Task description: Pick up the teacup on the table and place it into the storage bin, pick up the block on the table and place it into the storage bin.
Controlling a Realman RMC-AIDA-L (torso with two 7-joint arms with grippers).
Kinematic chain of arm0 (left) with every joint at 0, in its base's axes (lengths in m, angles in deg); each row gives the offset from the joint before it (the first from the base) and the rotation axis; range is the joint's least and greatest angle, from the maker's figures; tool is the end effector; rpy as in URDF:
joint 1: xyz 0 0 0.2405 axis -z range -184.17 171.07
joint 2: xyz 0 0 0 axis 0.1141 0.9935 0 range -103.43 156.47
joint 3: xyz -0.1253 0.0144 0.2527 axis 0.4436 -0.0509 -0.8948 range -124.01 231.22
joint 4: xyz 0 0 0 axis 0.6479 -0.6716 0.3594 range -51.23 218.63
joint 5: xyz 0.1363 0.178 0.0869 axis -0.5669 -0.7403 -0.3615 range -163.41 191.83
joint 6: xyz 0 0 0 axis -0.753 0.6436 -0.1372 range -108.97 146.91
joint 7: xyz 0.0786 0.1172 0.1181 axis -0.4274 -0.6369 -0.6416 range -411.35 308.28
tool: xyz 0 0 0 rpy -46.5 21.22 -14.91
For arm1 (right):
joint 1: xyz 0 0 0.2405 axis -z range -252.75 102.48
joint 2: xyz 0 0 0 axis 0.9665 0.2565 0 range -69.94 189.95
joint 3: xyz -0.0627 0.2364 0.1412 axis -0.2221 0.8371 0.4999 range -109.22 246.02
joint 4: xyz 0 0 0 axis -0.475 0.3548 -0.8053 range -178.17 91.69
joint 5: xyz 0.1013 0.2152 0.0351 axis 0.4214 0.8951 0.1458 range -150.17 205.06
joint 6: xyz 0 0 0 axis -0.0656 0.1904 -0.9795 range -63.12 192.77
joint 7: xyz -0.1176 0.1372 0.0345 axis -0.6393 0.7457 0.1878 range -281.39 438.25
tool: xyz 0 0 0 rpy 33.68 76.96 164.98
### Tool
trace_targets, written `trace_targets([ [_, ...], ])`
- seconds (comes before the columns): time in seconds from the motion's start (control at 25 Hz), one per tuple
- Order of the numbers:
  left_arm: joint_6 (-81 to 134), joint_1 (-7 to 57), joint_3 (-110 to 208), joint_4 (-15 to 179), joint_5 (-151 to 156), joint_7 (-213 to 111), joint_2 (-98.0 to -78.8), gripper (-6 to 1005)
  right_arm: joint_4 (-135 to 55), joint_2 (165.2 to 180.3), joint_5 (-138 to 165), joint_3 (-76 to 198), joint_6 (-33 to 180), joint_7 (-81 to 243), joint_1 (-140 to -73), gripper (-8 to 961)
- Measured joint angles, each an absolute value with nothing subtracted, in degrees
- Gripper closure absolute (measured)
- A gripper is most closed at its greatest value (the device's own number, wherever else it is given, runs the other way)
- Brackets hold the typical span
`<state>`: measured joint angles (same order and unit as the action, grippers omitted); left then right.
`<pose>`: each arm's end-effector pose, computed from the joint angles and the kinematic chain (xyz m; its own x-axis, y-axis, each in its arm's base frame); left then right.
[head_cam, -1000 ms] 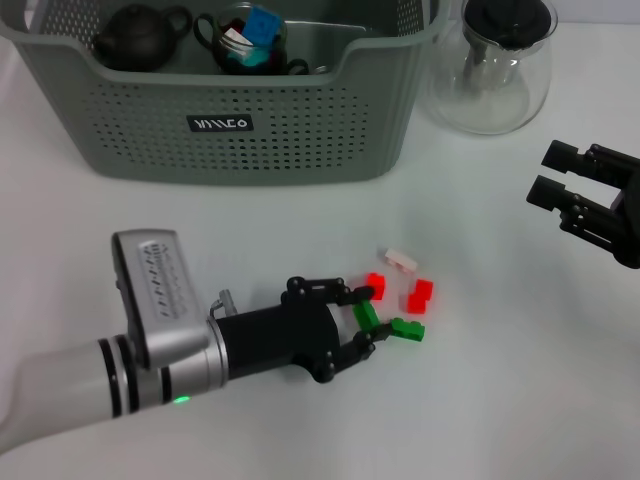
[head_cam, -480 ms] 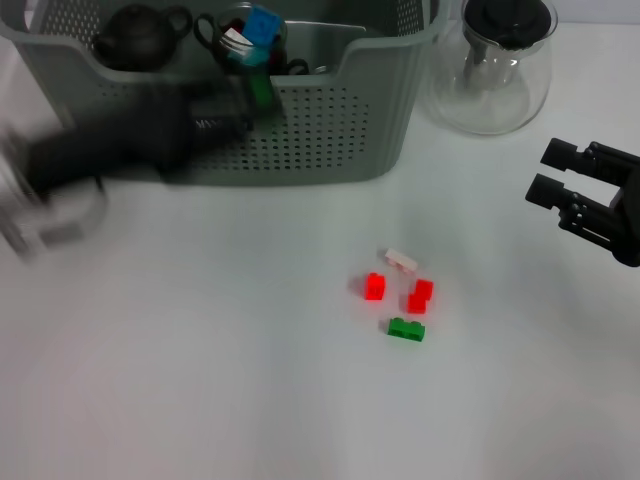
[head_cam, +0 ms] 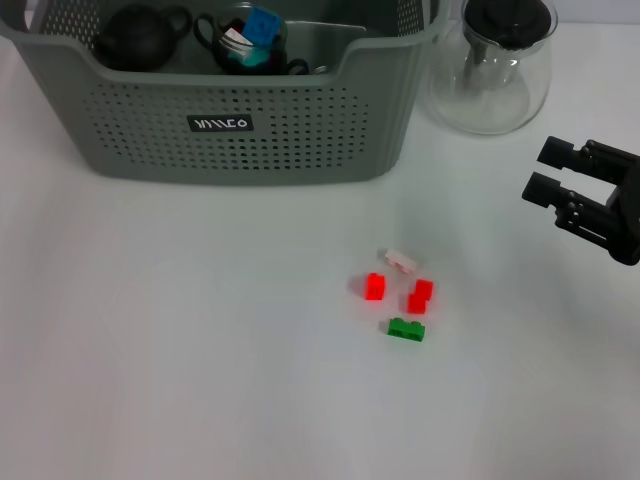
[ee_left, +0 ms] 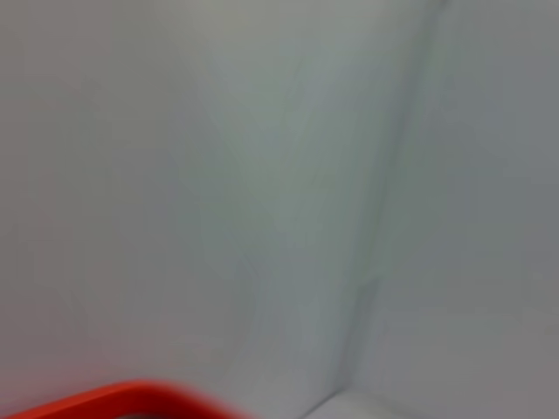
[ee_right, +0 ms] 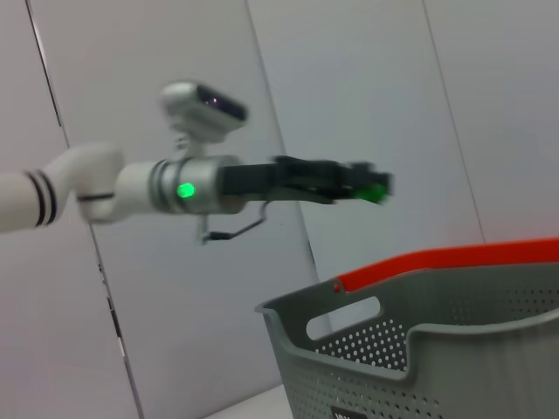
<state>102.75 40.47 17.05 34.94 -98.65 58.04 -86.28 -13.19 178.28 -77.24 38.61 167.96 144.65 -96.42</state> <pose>-0.1601 0.5006 0.0616 0.7128 0.3540 0.6055 0.5645 -0.8019 -0.1958 0.3110 0.3147 -0.0154 0.6092 -0.2106 -0.7645 -0.4820 -0.8639 -0.1461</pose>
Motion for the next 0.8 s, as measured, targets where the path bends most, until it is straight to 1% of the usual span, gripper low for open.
trace_targets([
  [0.12,92.6,43.7,10.5,35.6,-104.9,62.4,-85.98,588,-13.2,178.35,-77.2,38.6,167.6,144.6,-96.6,405],
  [0.28,84.6,46.3,2.9,37.3,-113.0,66.6,-87.09,587,-13.2,178.39,-77.2,38.6,167.2,144.6,-96.9,404],
  [0.4,78.4,46.8,-1.1,38.0,-118.4,69.9,-88.91,586,-13.2,178.4,-77.2,38.5,167.1,144.6,-97.0,404],
  [0.48,71.8,46.9,-2.6,38.0,-124.7,73.8,-90.73,585,-13.2,178.39,-77.2,38.5,167.1,144.6,-96.9,404],
  [0.52,70.9,47.0,-2.7,38.0,-126.3,74.8,-91.07,585,-13.1,178.4,-77.2,38.5,167.1,144.6,-96.9,404],
  [0.64,70.5,47.1,-2.7,38.0,-128.0,75.7,-91.38,583,-13.1,178.39,-77.2,38.5,167.1,144.6,-96.7,405],
  [0.8,71.8,47.2,-2.2,37.6,-128.1,77.1,-91.26,582,-13.2,178.39,-77.2,38.6,167.1,144.5,-96.6,405],
])
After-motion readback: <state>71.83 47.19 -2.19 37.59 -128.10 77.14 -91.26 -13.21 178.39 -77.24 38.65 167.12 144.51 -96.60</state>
